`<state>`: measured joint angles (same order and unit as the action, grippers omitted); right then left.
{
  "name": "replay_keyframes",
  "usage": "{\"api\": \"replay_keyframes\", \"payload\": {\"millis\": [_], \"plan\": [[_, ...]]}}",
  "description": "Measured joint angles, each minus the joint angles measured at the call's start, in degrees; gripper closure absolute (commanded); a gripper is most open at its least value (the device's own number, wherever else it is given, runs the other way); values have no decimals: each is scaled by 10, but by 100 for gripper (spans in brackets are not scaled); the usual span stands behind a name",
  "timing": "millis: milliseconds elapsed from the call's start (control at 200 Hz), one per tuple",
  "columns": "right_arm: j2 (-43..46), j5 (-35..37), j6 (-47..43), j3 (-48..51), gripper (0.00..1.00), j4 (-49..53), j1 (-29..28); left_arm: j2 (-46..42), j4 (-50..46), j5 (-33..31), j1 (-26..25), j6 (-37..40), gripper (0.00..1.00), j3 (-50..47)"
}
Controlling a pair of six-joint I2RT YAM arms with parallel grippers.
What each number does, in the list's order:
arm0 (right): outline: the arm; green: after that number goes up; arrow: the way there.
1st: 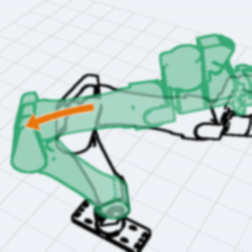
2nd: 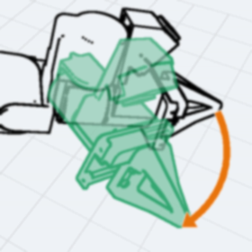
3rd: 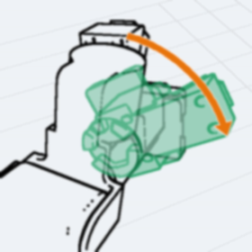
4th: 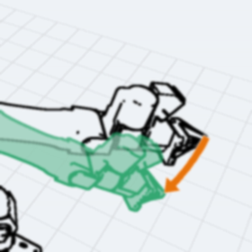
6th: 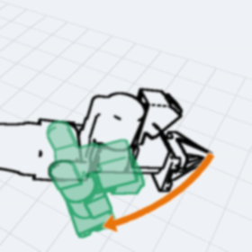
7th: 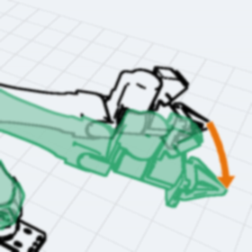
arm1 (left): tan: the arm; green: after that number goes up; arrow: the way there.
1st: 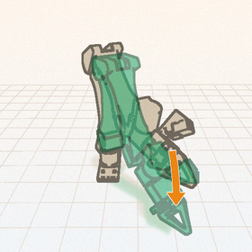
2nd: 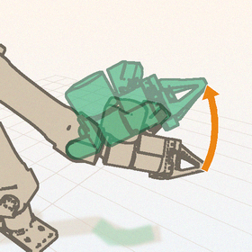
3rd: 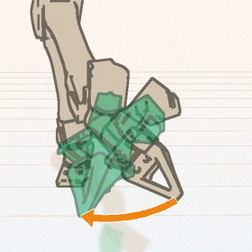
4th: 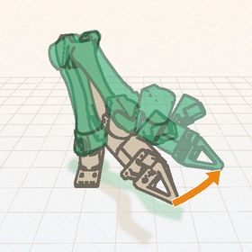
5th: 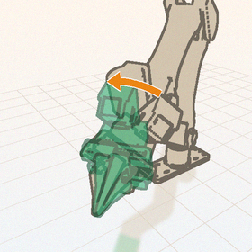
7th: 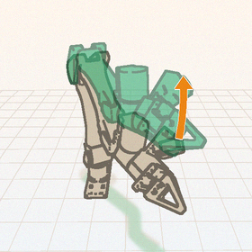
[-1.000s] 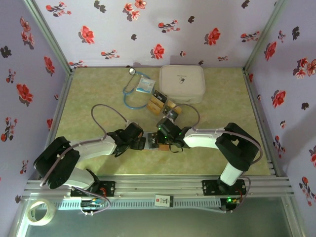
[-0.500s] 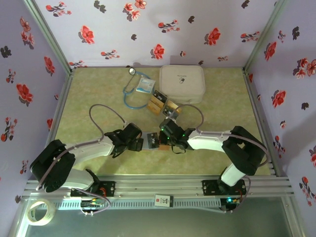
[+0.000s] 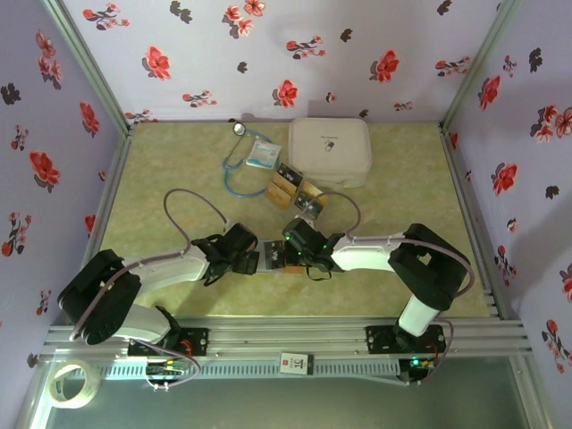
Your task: Put the credit cards into the card holder
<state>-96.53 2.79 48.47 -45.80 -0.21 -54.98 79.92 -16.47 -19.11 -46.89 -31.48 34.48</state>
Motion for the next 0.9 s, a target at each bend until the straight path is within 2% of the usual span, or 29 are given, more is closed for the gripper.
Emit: {"api": "replay_keyframes", "payload": {"millis": [565, 900], "plan": [[-39, -10, 1, -45, 100, 0, -31, -15, -10, -1, 4, -3, 0, 0], [-43, -11, 1, -47, 100, -2, -32, -67, -55, -19, 64, -16, 0, 31]]}}
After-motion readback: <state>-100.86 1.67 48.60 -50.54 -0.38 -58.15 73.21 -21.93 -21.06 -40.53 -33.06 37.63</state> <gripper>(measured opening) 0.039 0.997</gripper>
